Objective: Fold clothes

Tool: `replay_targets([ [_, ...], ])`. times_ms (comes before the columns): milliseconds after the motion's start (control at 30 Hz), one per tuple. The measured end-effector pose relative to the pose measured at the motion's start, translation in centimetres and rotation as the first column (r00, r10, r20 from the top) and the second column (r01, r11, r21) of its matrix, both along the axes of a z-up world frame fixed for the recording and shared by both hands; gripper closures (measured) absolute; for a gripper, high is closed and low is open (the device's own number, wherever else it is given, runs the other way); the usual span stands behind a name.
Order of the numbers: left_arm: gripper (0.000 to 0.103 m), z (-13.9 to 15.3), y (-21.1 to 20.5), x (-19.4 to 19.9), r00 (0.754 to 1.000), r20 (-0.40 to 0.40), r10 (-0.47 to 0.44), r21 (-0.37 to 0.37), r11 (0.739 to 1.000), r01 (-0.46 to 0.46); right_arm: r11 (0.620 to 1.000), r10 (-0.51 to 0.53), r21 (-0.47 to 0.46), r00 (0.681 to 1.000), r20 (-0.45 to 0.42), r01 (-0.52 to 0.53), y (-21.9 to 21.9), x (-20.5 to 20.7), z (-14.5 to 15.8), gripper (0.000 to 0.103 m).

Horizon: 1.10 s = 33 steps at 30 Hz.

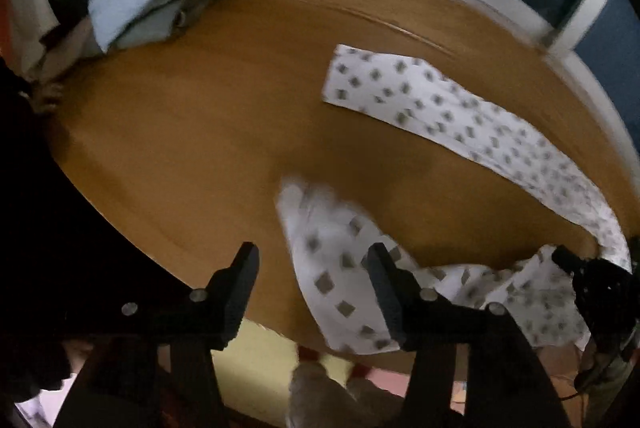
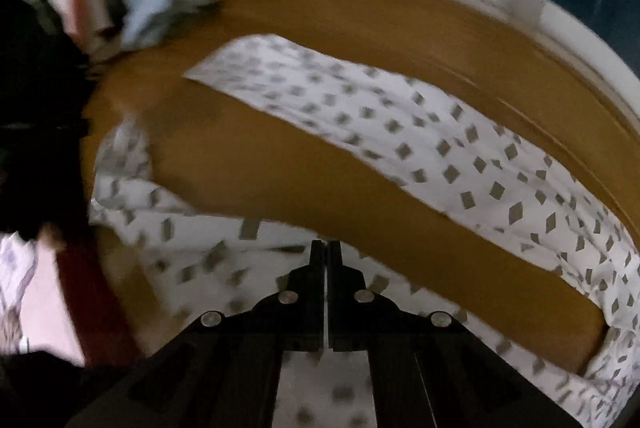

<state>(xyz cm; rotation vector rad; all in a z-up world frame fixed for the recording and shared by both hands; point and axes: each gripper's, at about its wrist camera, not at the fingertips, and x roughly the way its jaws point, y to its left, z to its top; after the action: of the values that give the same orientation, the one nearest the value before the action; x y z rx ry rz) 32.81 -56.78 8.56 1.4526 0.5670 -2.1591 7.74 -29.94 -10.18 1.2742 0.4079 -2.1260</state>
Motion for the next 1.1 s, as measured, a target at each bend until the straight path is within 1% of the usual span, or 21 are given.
replay_targets([
  [33, 0.049, 0.0, -0.1, -0.2, 1.0, -0.007, -0.003, 0.011, 1.0, 0.003, 0.999, -0.027, 0.017, 1.0, 0.012, 0.027, -0.3, -1.0, -0.9, 0.102],
  [100, 0.049, 0.2, 0.0, 0.2, 0.999, -0.025, -0.035, 0.024, 0.999, 0.036, 0.996, -0.089, 0.016, 0.996, 0.018, 0.089, -0.4, -1.7, -1.3, 0.101],
  [133, 0.049, 0.3, 0.1, 0.6, 0.998, -0.033, -0.058, 0.025, 0.998, 0.059, 0.993, -0.115, 0.007, 0.993, 0.016, 0.115, -0.3, -1.7, -1.0, 0.1],
  [167, 0.049, 0.1, 0.3, 1.0, 0.997, -0.032, -0.076, 0.019, 0.997, 0.076, 0.991, -0.131, -0.006, 0.991, 0.014, 0.131, -0.2, -1.4, -0.5, 0.096],
  [200, 0.049, -0.3, 0.4, 1.5, 0.996, -0.027, -0.088, 0.017, 0.996, 0.089, 0.989, -0.144, -0.019, 0.99, 0.011, 0.144, 0.0, -1.1, 0.1, 0.094],
  [267, 0.049, -0.9, 0.6, 2.4, 0.993, -0.018, -0.114, 0.012, 0.993, 0.114, 0.991, -0.128, -0.046, 0.992, -0.015, 0.128, 0.1, 0.8, 1.9, 0.083],
  [333, 0.049, -1.7, 0.7, 3.3, 0.991, -0.009, -0.137, 0.008, 0.991, 0.137, 0.994, -0.078, -0.071, 0.997, -0.002, 0.077, -0.4, 2.7, 3.2, 0.076],
  [367, 0.049, -2.0, 0.7, 3.7, 0.99, -0.004, -0.142, 0.009, 0.99, 0.142, 0.994, -0.04, -0.103, 0.998, 0.044, 0.044, -1.0, 4.0, 3.6, 0.074],
  [400, 0.049, -2.4, 0.6, 4.1, 0.989, -0.004, -0.148, 0.011, 0.989, 0.148, 0.989, -0.001, -0.147, 0.994, 0.11, 0.017, -1.8, 4.8, 3.6, 0.074],
  [433, 0.049, -2.6, 0.7, 4.4, 0.988, -0.008, -0.157, 0.014, 0.987, 0.157, 0.981, 0.041, -0.192, 0.984, 0.176, -0.006, -2.6, 5.7, 3.6, 0.073],
  [500, 0.049, -2.6, 1.4, 5.0, 0.979, -0.041, -0.198, 0.019, 0.98, 0.198, 0.962, 0.114, -0.271, 0.945, 0.307, -0.028, -4.5, 6.8, 2.6, 0.073],
  [533, 0.049, -2.6, 1.9, 5.2, 0.973, -0.056, -0.222, 0.018, 0.975, 0.224, 0.958, 0.128, -0.284, 0.931, 0.342, -0.028, -5.3, 7.1, 2.0, 0.073],
  [633, 0.049, -2.4, 4.3, 5.4, 0.938, -0.086, -0.337, -0.011, 0.941, 0.337, 0.957, 0.112, -0.288, 0.902, 0.418, 0.015, -7.8, 6.5, 0.1, 0.073],
  [700, 0.049, -2.7, 5.9, 5.4, 0.912, -0.095, -0.399, -0.016, 0.916, 0.4, 0.956, 0.101, -0.289, 0.879, 0.467, 0.044, -9.4, 6.1, -1.2, 0.073],
  [733, 0.049, -2.9, 6.6, 5.4, 0.9, -0.1, -0.425, -0.016, 0.905, 0.425, 0.956, 0.094, -0.288, 0.866, 0.491, 0.059, -10.1, 5.9, -1.8, 0.073],
  [800, 0.049, -3.3, 7.4, 5.2, 0.887, -0.104, -0.45, -0.011, 0.892, 0.451, 0.953, 0.057, -0.279, 0.842, 0.536, 0.113, -10.4, 5.3, -2.8, 0.073],
  [933, 0.049, -4.3, 8.3, 4.6, 0.872, -0.102, -0.48, -0.032, 0.877, 0.479, 0.946, 0.011, -0.274, 0.825, 0.564, 0.175, -11.1, 4.6, -3.6, 0.075],
  [967, 0.049, -4.5, 8.1, 4.5, 0.869, -0.105, -0.484, -0.038, 0.875, 0.482, 0.946, 0.008, -0.273, 0.826, 0.563, 0.177, -11.3, 4.5, -3.6, 0.079],
  [1000, 0.049, -4.7, 8.0, 4.3, 0.867, -0.107, -0.487, -0.042, 0.873, 0.485, 0.946, 0.005, -0.271, 0.827, 0.563, 0.179, -11.5, 4.4, -3.7, 0.086],
  [1033, 0.049, -5.0, 7.8, 4.0, 0.866, -0.106, -0.488, -0.043, 0.873, 0.486, 0.945, 0.002, -0.271, 0.828, 0.561, 0.181, -11.6, 4.4, -3.7, 0.098],
  [1100, 0.049, -5.5, 7.5, 3.6, 0.866, -0.099, -0.49, -0.052, 0.872, 0.487, 0.94, 0.011, -0.288, 0.83, 0.557, 0.182, -11.2, 4.4, -3.1, 0.099],
])
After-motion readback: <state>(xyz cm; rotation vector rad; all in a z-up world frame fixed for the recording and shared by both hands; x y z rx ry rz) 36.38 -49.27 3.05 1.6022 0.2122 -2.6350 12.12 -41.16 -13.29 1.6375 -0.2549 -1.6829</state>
